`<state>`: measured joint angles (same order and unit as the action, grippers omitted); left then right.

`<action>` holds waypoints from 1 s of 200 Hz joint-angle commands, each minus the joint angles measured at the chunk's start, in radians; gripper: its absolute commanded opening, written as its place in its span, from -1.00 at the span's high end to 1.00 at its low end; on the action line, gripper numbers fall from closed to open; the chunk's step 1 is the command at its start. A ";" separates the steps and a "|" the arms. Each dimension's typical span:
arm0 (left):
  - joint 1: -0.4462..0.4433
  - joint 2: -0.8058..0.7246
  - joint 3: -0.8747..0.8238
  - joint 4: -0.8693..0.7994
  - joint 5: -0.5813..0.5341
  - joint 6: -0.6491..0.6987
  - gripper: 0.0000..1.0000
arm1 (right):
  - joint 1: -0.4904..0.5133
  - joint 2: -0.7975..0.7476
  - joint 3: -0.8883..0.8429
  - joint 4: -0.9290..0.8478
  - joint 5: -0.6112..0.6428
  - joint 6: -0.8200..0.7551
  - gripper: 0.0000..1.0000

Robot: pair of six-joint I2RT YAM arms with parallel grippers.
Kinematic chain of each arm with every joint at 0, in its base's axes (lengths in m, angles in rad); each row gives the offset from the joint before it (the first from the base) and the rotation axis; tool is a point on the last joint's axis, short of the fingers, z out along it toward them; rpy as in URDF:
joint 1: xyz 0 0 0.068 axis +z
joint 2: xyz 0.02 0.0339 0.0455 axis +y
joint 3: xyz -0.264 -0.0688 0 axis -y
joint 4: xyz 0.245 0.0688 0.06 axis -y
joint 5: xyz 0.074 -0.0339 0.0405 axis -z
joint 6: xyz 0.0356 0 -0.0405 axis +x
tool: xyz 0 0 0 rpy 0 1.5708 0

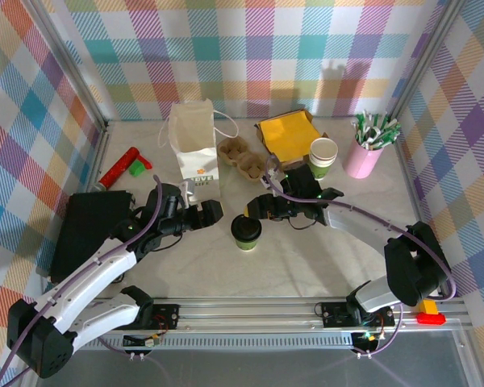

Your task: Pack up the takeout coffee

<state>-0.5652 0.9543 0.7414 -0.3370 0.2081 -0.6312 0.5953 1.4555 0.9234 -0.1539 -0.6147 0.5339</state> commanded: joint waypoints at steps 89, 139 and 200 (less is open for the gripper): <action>-0.002 0.113 0.019 0.030 0.004 0.053 -0.68 | 0.008 -0.160 0.045 -0.183 0.143 -0.037 -0.11; -0.028 0.203 0.034 0.123 0.124 0.121 -0.65 | 0.008 -0.228 -0.068 -0.148 0.176 0.022 -0.13; -0.051 0.247 0.035 0.156 0.143 0.149 -0.59 | 0.010 -0.206 -0.147 -0.074 0.162 0.082 -0.13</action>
<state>-0.6064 1.1946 0.7509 -0.2241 0.3244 -0.5175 0.5968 1.2362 0.7918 -0.2790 -0.4454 0.5850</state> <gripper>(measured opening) 0.801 0.565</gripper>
